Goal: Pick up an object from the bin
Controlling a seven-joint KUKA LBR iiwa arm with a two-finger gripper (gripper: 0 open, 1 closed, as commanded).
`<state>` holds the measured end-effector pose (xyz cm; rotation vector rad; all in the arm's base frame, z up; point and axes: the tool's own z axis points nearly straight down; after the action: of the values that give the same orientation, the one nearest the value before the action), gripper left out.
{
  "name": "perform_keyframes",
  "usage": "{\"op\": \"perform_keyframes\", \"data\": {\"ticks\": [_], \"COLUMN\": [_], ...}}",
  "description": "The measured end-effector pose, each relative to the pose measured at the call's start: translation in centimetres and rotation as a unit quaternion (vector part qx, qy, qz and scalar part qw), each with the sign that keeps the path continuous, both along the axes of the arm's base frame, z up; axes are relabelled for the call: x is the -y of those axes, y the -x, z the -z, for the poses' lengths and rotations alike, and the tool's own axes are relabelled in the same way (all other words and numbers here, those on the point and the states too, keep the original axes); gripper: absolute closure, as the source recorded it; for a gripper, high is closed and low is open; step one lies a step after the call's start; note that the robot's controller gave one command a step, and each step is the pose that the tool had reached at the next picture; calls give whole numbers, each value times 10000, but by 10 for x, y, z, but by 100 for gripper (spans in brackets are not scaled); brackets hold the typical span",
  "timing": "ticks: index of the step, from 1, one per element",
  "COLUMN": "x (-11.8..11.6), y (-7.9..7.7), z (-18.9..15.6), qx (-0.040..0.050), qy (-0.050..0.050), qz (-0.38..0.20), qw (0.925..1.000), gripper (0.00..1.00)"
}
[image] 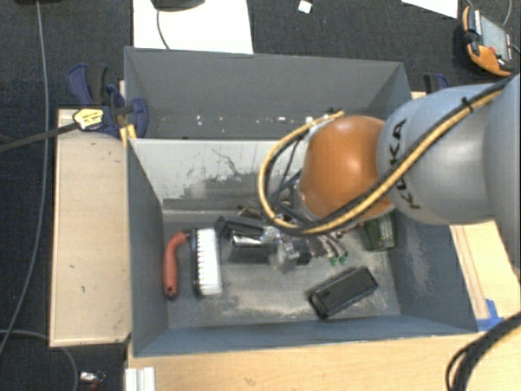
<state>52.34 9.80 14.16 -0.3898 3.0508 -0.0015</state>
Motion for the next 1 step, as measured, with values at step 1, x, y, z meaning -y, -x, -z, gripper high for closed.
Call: {"op": "perform_keyframes", "data": {"ticks": [1], "x": [-48], "y": [4], "z": [-38], "qx": [-21], "qy": [3], "qz": [-56], "qw": [10000], "gripper": [100]}}
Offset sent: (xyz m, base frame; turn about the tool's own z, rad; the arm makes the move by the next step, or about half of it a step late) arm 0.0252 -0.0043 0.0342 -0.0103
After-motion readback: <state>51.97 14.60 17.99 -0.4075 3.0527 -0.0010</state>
